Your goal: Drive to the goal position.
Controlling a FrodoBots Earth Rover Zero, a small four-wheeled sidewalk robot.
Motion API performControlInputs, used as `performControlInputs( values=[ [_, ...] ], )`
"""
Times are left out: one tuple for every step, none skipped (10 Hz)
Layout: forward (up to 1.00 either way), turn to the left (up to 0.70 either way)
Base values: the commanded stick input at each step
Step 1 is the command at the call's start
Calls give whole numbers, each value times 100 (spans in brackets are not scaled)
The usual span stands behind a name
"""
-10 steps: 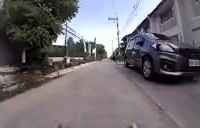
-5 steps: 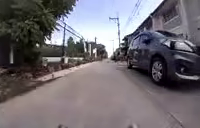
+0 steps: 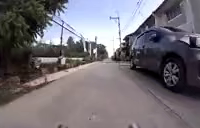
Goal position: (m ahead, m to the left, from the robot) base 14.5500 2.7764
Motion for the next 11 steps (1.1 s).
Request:
performControlInputs(
  values=[
    [100, -7],
    [100, 2],
    [100, 2],
    [100, 2],
    [100, 2],
    [100, 2],
    [100, 2],
    [100, 2],
    [100, 2],
    [100, 2],
    [100, 2]
  ],
)
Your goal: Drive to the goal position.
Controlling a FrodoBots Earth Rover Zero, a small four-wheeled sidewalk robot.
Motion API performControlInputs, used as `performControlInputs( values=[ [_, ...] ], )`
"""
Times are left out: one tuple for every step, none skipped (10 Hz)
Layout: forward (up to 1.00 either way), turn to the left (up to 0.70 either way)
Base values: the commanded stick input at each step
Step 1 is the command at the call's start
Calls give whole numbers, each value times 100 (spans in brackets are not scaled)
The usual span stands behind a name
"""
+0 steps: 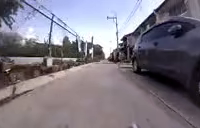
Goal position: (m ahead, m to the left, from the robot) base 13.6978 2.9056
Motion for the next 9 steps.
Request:
performControlInputs(
  values=[
    [100, 2],
    [100, 2],
    [100, 2],
    [100, -13],
    [100, -27],
    [100, -37],
    [100, 2],
    [100, 2],
    [100, 2]
  ],
)
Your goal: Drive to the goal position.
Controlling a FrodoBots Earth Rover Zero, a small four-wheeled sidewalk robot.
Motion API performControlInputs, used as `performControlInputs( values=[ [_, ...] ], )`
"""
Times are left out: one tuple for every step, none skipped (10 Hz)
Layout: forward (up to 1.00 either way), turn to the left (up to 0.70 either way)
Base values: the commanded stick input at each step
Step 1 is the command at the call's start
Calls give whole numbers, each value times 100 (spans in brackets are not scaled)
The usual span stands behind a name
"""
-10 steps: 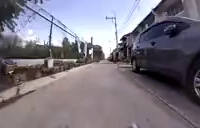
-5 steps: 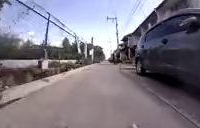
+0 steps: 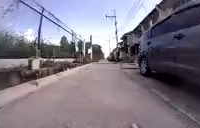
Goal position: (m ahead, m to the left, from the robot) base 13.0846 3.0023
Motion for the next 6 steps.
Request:
performControlInputs(
  values=[
    [100, 2],
    [100, 2],
    [100, 2],
    [100, 2],
    [100, 2],
    [100, 2]
  ],
)
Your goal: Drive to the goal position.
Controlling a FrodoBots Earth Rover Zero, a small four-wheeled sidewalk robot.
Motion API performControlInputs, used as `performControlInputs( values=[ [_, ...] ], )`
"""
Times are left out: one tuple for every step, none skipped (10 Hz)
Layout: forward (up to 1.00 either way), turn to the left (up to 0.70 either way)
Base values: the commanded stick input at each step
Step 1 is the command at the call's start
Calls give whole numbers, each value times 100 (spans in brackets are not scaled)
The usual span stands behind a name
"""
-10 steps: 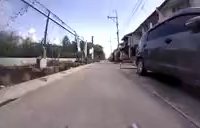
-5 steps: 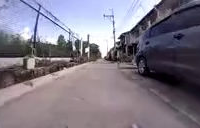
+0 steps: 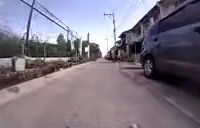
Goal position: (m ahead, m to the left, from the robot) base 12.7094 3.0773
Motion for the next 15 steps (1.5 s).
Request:
performControlInputs(
  values=[
    [100, 2],
    [100, 2],
    [100, 2],
    [100, 2],
    [100, 2],
    [100, 2],
    [100, 2],
    [100, 2],
    [100, 2],
    [100, 2],
    [100, 2],
    [100, 2],
    [100, 2],
    [100, 2],
    [100, 2]
  ],
)
